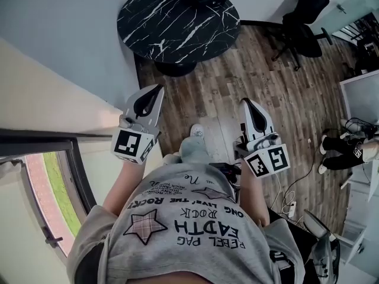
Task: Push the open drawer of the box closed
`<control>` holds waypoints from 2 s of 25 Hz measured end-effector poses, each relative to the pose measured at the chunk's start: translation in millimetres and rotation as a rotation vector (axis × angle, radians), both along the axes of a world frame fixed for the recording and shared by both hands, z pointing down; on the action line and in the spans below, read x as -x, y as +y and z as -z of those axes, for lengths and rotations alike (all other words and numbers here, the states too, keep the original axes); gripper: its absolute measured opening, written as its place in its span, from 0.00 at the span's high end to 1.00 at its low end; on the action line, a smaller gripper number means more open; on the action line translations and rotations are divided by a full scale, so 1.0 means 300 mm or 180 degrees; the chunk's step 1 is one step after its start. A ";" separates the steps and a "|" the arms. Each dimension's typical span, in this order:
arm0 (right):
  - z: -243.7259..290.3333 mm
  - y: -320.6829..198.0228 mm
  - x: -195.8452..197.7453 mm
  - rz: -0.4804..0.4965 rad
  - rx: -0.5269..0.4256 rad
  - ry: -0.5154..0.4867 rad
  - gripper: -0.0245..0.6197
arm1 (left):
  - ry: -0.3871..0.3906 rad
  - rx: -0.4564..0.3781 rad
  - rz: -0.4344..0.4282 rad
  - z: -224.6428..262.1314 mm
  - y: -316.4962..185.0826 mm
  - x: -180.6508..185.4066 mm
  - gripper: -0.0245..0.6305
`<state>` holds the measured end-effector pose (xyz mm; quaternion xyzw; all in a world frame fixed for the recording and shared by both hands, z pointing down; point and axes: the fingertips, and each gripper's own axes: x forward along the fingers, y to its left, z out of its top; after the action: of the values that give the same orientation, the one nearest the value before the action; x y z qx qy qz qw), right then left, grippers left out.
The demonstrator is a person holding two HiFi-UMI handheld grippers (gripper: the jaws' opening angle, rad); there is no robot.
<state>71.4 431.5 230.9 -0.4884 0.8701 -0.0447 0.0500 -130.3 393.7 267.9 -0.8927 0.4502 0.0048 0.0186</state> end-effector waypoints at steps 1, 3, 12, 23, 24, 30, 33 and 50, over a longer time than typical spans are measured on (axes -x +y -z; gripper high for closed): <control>0.001 -0.013 -0.005 0.0015 0.0002 -0.0019 0.94 | -0.0009 -0.0003 0.0008 0.002 -0.009 -0.005 0.95; 0.003 -0.040 -0.016 0.0032 0.0010 -0.0032 0.94 | -0.0018 -0.0005 0.0034 0.008 -0.030 -0.014 0.95; -0.010 -0.189 -0.070 0.0146 0.0059 -0.0080 0.94 | -0.0049 0.0048 0.0197 -0.003 -0.141 -0.042 0.95; -0.015 -0.438 -0.171 0.0347 0.0030 -0.0131 0.94 | -0.0016 0.0018 0.0467 0.002 -0.348 -0.100 0.95; -0.013 -0.464 -0.182 0.0365 0.0024 -0.0143 0.94 | -0.0014 0.0010 0.0496 0.005 -0.368 -0.107 0.95; -0.022 -0.594 -0.233 0.0520 0.0023 -0.0172 0.94 | -0.0010 -0.0006 0.0693 0.011 -0.467 -0.141 0.95; -0.032 -0.647 -0.254 0.0621 0.0046 -0.0180 0.94 | 0.0001 -0.0019 0.0838 0.012 -0.504 -0.150 0.95; -0.049 -0.777 -0.312 0.0841 0.0106 -0.0270 0.94 | -0.0038 0.0035 0.1112 0.005 -0.560 -0.200 0.95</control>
<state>165.1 198.5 245.6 -0.3680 0.9230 -0.0860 0.0723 -70.4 225.6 266.4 -0.8010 0.5984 -0.0062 0.0170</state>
